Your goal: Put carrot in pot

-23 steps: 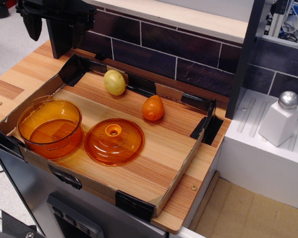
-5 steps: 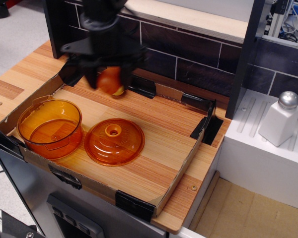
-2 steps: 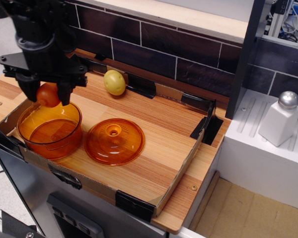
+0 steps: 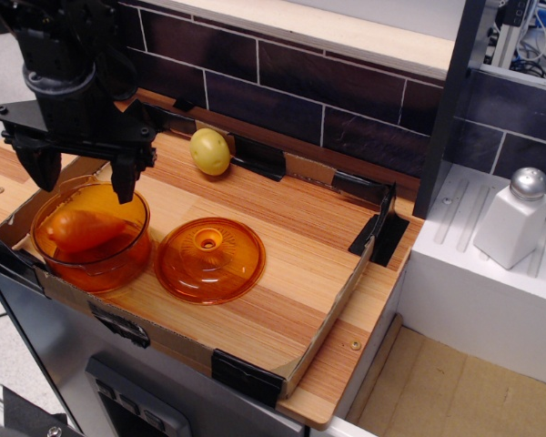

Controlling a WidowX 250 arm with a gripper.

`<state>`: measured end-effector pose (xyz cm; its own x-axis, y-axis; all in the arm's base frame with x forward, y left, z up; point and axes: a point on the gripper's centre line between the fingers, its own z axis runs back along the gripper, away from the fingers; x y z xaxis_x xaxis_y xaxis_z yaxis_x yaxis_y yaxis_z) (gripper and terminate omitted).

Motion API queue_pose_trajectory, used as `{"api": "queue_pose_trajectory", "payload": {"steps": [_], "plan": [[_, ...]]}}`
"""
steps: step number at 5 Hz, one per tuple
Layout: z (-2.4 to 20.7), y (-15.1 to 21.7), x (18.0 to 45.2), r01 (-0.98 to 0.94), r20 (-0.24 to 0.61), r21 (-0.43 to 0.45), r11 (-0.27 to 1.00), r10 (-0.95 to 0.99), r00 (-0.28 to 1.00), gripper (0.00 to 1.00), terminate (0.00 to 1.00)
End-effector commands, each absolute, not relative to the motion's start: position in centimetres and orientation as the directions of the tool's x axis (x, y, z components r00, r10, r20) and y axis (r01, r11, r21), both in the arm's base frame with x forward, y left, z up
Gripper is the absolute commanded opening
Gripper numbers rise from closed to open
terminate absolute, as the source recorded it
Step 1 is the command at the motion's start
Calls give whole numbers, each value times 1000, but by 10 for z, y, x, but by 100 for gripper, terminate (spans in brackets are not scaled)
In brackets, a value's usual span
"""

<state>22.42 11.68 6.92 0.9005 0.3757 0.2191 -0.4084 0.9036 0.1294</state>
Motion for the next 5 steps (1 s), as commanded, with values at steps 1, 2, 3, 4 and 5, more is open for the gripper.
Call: {"api": "queue_pose_trajectory", "payload": {"steps": [1,2,3,4,5], "plan": [[109,115,252,-472,276,88,877,434,858,100,0],[136,103,269,-496,289,46,867,464,837,100,0],[153,95,279,-499,282,35,866,471,836,100,0],[153,95,279,-499,282,35,866,471,836,100,0],[153,95,279,-499,282,35,866,471,836,100,100]]}}
